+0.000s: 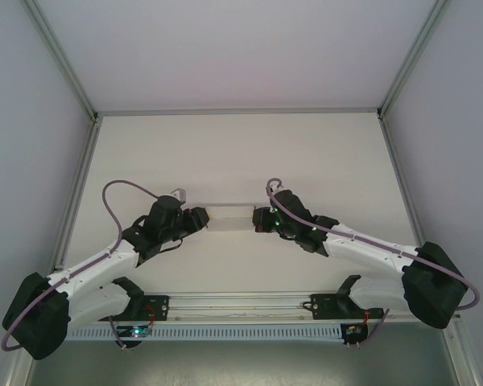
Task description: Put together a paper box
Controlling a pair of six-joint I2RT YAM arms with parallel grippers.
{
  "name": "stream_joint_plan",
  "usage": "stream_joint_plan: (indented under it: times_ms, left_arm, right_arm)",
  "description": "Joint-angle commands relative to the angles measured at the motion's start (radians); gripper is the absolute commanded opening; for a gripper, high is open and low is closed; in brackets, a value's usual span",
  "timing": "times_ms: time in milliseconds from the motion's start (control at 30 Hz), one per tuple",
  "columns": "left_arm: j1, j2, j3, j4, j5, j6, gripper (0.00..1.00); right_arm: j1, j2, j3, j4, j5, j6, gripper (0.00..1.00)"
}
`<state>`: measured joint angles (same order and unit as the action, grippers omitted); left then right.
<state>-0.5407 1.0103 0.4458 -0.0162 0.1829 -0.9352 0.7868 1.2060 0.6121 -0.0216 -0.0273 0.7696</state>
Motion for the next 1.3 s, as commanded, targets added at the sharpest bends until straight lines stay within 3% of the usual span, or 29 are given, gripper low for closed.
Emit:
stream_joint_plan:
  times_ms: [0,233,367,633,767,900,1133,1267]
  left_arm:
    - [0.041,-0.020,0.012,-0.211,-0.117,0.073,0.43]
    - [0.043,0.046,0.069,-0.189,-0.102,0.110,0.48]
    - [0.048,0.090,0.078,-0.127,-0.032,0.109,0.47]
    - [0.048,-0.082,0.074,-0.184,-0.046,0.085,0.55]
    - [0.047,-0.079,0.054,-0.113,0.030,0.068,0.58]
    - [0.047,-0.030,0.021,-0.009,0.143,0.044,0.58]
    - [0.046,-0.094,-0.083,0.065,0.179,0.009,0.55]
    - [0.047,-0.101,-0.130,0.094,0.157,-0.013,0.47]
  right_arm:
    - [-0.031,-0.012,-0.046,-0.225,0.045,-0.049,0.02]
    - [-0.031,-0.003,-0.036,-0.225,0.036,-0.059,0.01]
    - [-0.032,0.007,-0.029,-0.232,0.038,-0.059,0.02]
    - [0.021,0.017,0.010,-0.234,0.054,-0.042,0.04]
    - [0.038,0.043,0.030,-0.230,0.060,-0.021,0.06]
    - [0.050,0.064,0.038,-0.215,0.063,-0.010,0.07]
    - [0.054,0.082,0.041,-0.227,0.076,-0.003,0.09]
    - [0.056,0.084,0.033,-0.218,0.072,0.000,0.10]
